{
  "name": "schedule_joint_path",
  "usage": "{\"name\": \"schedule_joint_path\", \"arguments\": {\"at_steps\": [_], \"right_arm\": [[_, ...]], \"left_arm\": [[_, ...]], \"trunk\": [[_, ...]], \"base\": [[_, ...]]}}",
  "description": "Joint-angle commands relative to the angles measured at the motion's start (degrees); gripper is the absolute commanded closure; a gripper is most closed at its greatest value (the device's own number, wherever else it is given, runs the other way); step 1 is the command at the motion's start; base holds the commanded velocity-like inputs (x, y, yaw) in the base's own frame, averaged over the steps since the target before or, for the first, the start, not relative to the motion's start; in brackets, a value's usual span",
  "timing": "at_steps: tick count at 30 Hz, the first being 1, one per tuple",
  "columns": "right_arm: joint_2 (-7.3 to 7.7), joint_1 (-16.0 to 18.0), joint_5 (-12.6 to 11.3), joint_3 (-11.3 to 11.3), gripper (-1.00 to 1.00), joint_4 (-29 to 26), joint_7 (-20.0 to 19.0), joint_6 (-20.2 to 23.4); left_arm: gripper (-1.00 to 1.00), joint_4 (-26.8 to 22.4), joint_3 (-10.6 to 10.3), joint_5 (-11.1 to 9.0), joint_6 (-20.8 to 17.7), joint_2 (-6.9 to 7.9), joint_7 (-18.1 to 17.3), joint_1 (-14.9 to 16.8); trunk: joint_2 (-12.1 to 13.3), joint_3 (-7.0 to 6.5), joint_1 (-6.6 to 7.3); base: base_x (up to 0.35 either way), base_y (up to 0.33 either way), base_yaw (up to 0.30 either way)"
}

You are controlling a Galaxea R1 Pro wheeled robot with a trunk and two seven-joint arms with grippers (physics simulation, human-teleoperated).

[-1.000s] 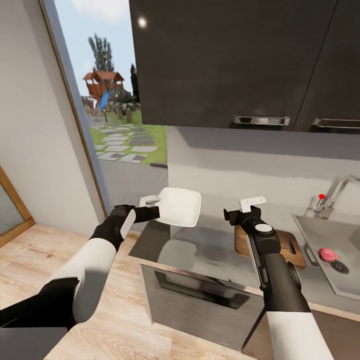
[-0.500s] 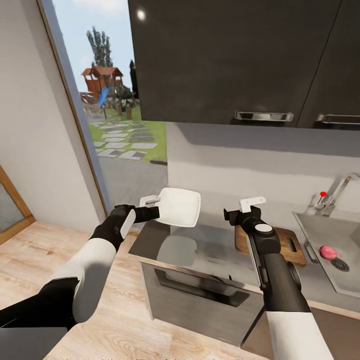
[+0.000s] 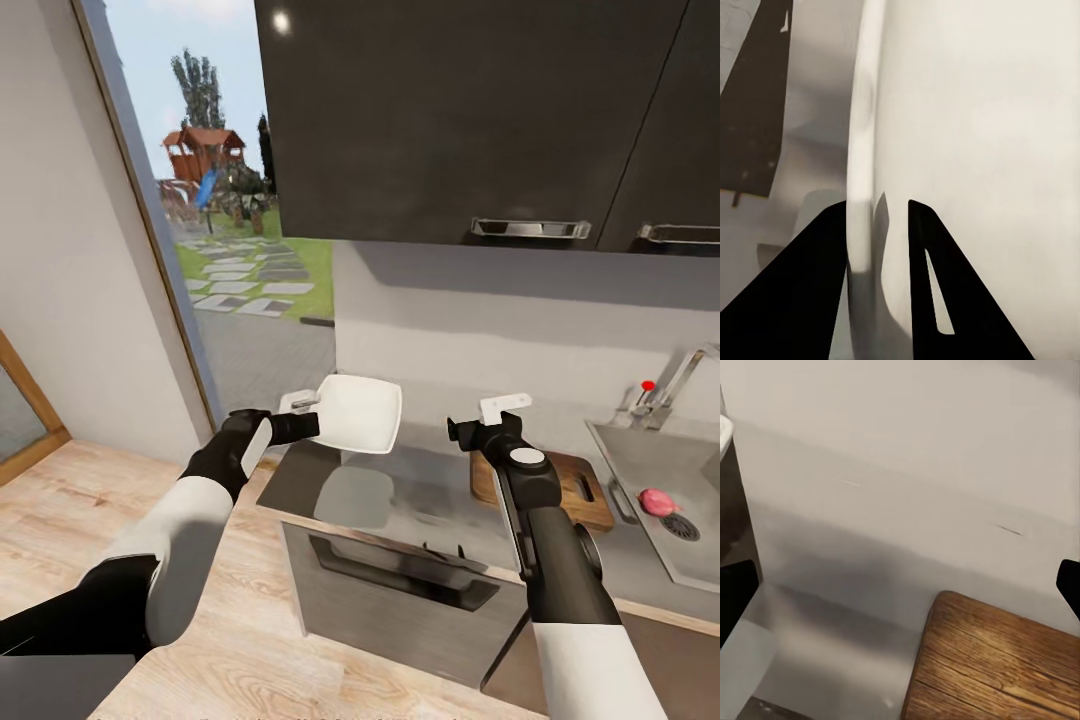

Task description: In the kitchen, take the Vidalia onion out of the sink, dice it on the chopping board with the paring knife, put the diced onion into the bowl on the countertop, then place both the paring knife and the chopping board into the sink.

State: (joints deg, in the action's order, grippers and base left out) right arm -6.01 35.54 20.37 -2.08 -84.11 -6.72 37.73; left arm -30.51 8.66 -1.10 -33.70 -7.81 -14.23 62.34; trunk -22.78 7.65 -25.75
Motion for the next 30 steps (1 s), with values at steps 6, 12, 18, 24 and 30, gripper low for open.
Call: {"name": "schedule_joint_path", "arguments": {"at_steps": [6,12,18,24,30], "right_arm": [[-0.05,0.1,0.6,-0.1,-1.00,-0.1,-0.6,0.2],[-0.05,0.1,0.6,-0.1,-1.00,-0.1,-0.6,0.2],[-0.05,0.1,0.6,-0.1,-1.00,-0.1,-0.6,0.2],[-0.05,0.1,0.6,-0.1,-1.00,-0.1,-0.6,0.2],[-0.05,0.1,0.6,-0.2,-1.00,-0.1,-0.6,0.2]], "left_arm": [[1.00,-0.1,0.4,-0.2,-0.5,-0.64,-0.2,0.1],[1.00,-0.1,0.4,-0.2,-0.6,-1.22,-0.2,0.1],[1.00,-0.1,0.4,-0.2,-0.6,-1.32,-0.2,0.1],[1.00,-0.1,0.4,-0.2,-0.6,-1.25,-0.1,0.1],[1.00,-0.1,0.4,-0.2,-0.6,-1.24,-0.1,0.1]], "trunk": [[-0.1,0.64,-0.03],[-0.1,1.08,-0.03],[-0.1,1.51,-0.03],[-0.1,1.95,-0.03],[-0.1,2.16,-0.03]], "base": [[0.000,0.000,0.000],[0.000,0.000,0.000],[0.000,0.000,0.000],[0.000,0.000,0.000],[0.000,0.000,0.000]]}}
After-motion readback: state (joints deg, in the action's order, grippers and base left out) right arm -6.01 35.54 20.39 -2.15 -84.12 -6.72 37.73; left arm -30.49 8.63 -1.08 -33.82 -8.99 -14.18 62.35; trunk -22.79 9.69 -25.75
